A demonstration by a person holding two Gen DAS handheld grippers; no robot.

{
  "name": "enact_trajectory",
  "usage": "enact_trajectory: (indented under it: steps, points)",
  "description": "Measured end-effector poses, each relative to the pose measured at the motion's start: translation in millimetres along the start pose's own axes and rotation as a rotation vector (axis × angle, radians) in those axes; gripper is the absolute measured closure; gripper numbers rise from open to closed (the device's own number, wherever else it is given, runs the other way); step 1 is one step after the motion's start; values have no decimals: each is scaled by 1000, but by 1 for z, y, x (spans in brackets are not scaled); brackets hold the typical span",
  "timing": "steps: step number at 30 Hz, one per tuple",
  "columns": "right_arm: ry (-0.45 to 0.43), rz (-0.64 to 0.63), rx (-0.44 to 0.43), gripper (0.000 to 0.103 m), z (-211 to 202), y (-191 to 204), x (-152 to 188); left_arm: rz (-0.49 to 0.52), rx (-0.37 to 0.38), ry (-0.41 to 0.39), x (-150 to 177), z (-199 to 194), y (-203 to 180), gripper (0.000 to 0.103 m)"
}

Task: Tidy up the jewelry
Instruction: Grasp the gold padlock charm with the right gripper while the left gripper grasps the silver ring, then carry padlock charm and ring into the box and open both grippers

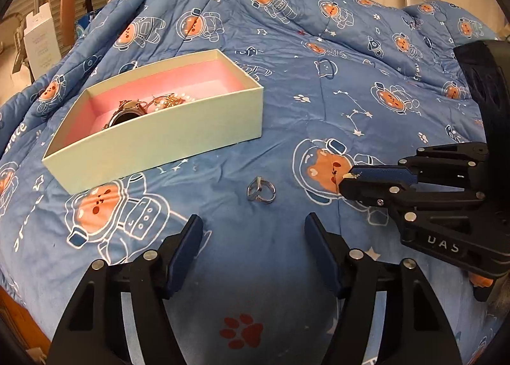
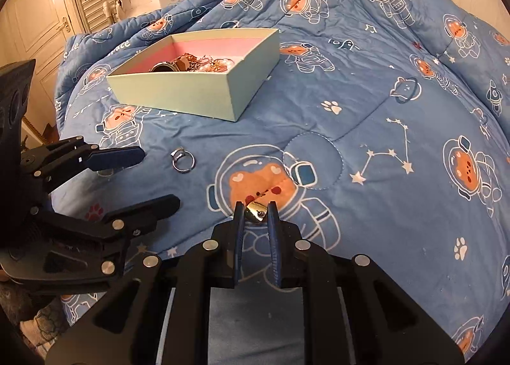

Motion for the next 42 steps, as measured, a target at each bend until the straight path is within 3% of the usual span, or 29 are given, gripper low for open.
enact_trajectory:
  steps: [7,13,30,42]
  points:
    - [-2,20,-4,88,-1,-4,2,-5,-2,24,-13,14,-4,55]
    - [-1,23,-7,88,0,-5,2,-47,11,31,-16,17,3,82]
    - [3,8,-22,88,0,4,1,-122,41,19,-5,-11,15,83]
    - [-5,-20,-118,88,1,38,-15,-203,29,-1,0,-33,48,83]
Point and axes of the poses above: each gripper's, at about its wrist camera, not at the fingertips, and z roughly the way its jaws point, y to its left, x to its underside, the point moved 8 cm from there along z, roughly the way its jaws point, and after that the axes turned 13 degrees about -x, right-handed, at the moved point
